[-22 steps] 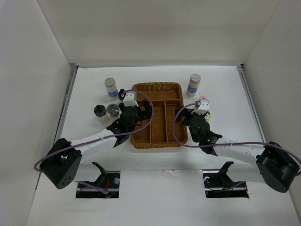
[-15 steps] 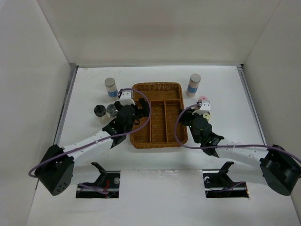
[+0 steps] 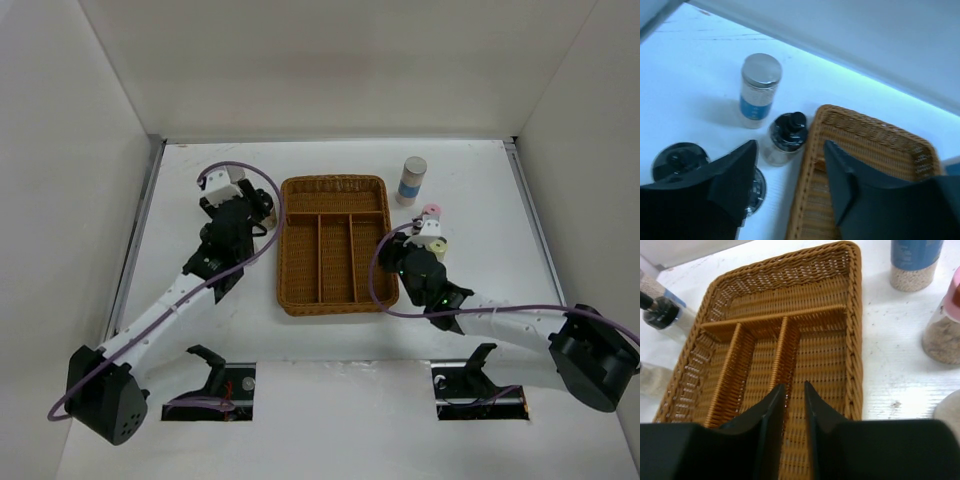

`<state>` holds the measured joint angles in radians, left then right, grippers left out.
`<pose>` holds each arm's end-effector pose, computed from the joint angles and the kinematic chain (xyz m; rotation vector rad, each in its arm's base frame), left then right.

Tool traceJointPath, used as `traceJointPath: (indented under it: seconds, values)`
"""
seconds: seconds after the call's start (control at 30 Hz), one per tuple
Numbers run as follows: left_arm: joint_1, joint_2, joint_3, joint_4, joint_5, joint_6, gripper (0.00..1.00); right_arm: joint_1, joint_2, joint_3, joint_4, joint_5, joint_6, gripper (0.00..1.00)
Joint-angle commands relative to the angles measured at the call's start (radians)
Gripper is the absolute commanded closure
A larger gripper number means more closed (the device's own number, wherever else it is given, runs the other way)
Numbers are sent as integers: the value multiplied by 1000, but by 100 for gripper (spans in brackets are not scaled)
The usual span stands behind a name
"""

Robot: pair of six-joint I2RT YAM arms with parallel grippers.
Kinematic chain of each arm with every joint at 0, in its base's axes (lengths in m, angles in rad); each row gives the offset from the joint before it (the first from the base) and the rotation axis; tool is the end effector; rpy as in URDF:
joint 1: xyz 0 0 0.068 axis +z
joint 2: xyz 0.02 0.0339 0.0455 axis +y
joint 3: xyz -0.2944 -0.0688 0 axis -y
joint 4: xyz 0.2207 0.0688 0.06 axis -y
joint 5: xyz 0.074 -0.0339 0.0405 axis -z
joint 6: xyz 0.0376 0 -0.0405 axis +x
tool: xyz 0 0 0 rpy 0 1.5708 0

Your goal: Organize the condiment bottles

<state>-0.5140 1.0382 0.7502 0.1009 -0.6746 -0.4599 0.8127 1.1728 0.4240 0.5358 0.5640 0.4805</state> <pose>0.1863 -0.0782 0.3427 -0.4346 1.6624 -0.1282 0.1602 0.1400 0.2562 0.1124 1.7675 0.4395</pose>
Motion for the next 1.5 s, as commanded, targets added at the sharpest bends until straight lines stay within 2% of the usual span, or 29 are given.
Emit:
traceJointPath:
  seconds: [0.0,0.13,0.27,0.37,0.53,0.77,0.87,1.0,1.03,1.13,1.2,1.47]
  values:
    - [57,67,93,-78,-25,10,38,-7,2,18,49,-42,30,68]
    - [142,198,179,-84,39,0,21,-7,11,15,61,-69,32,51]
    - [208,333,282,-110,118,1,15,-11,25,10,78,-87,35,39]
    - [236,414,345,-115,154,10,15,-14,27,9,81,-90,36,31]
    - [259,506,416,-121,155,36,14,-13,44,16,85,-115,30,24]
    - [286,626,495,-133,155,64,15,-13,41,15,93,-124,27,21]
    - [297,657,520,-136,144,78,17,-16,50,13,87,-130,35,21]
    - [300,695,546,-138,138,87,25,-16,45,12,93,-124,29,20]
    - [300,700,551,-139,136,89,29,-19,51,12,93,-127,32,20]
    - [302,694,549,-129,127,93,50,-20,60,19,85,-128,27,21]
    - [296,659,538,-121,100,95,58,-20,60,16,93,-128,26,20]
    - [216,409,492,8,-23,202,61,-22,67,15,98,-127,32,21]
